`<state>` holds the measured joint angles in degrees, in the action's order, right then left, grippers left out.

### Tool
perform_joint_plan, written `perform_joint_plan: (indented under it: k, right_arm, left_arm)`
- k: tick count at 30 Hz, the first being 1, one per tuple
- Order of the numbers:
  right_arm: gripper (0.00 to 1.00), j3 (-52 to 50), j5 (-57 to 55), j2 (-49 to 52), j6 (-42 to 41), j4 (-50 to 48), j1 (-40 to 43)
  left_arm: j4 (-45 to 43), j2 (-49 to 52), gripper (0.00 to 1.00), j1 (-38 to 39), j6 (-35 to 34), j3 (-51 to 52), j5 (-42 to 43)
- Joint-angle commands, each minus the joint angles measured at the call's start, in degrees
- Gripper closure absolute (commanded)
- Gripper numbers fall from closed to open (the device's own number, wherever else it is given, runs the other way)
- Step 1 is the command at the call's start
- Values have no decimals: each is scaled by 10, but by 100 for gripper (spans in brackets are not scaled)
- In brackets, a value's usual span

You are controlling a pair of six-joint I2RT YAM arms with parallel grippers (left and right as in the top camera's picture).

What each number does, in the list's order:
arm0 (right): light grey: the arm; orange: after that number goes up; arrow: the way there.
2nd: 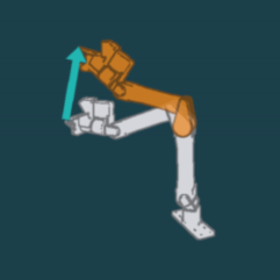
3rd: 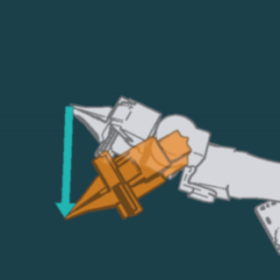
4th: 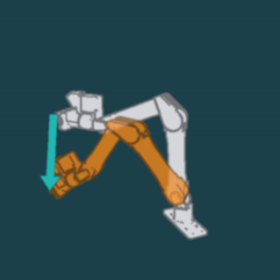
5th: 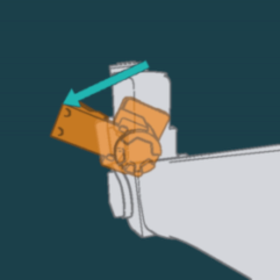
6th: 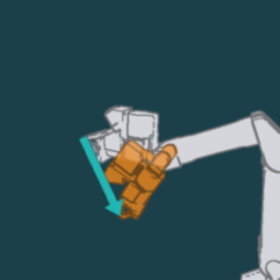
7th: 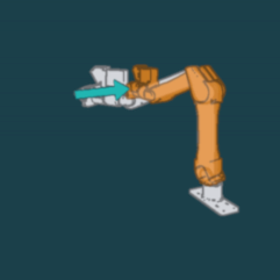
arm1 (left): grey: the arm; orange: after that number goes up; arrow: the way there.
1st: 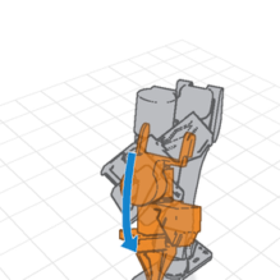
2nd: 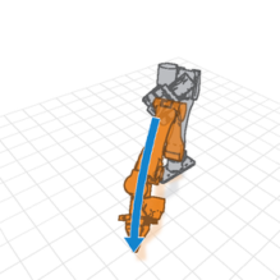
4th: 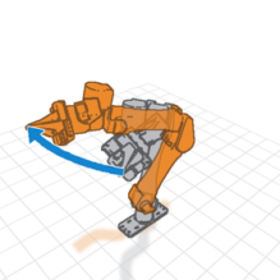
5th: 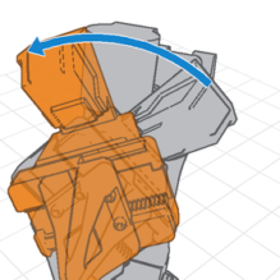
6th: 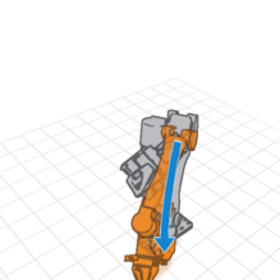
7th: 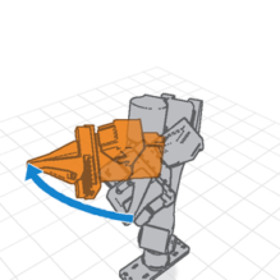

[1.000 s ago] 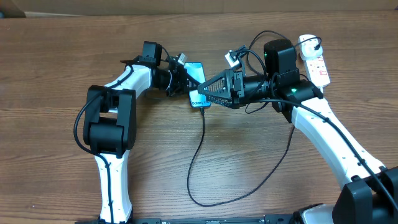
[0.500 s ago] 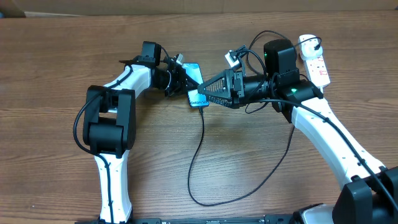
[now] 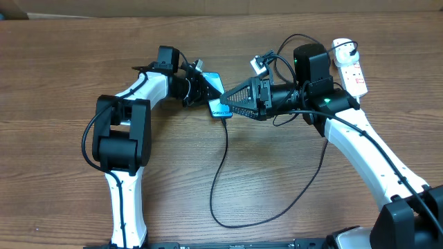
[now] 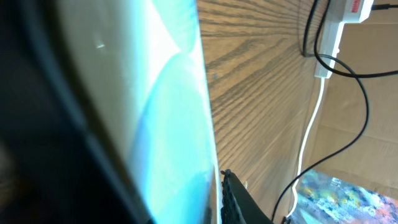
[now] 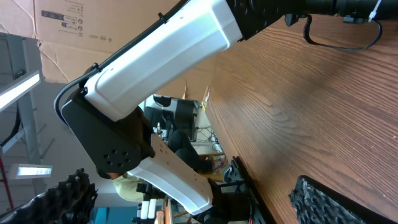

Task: Plug charger to phone and switch on socket

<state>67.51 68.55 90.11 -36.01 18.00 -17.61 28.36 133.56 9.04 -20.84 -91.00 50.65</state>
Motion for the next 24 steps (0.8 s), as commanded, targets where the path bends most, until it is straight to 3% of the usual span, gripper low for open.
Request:
perform_joint_plan:
  k: [1, 3, 5, 6, 12, 20, 24]
  right_arm:
    - [0, 11, -4, -6, 7, -3, 3]
    - [0, 11, -4, -6, 7, -3, 3]
    - [0, 11, -4, -6, 7, -3, 3]
    - [0, 11, -4, -6, 7, -3, 3]
    - [0, 11, -13, -6, 17, 3, 3]
    - [0, 11, -134, -6, 21, 96, 3]
    - [0, 11, -230, -6, 21, 152, 3]
  left_arm:
    - [4, 3, 78, 7, 5, 0, -11]
    - [9, 3, 64, 7, 5, 0, -22]
    - [16, 3, 42, 7, 5, 0, -43]
    - [20, 3, 35, 7, 5, 0, -53]
    - [34, 3, 29, 6, 5, 0, -56]
    - [54, 2, 17, 1, 4, 0, -62]
    - [71, -1, 2, -2, -24, 0, -113]
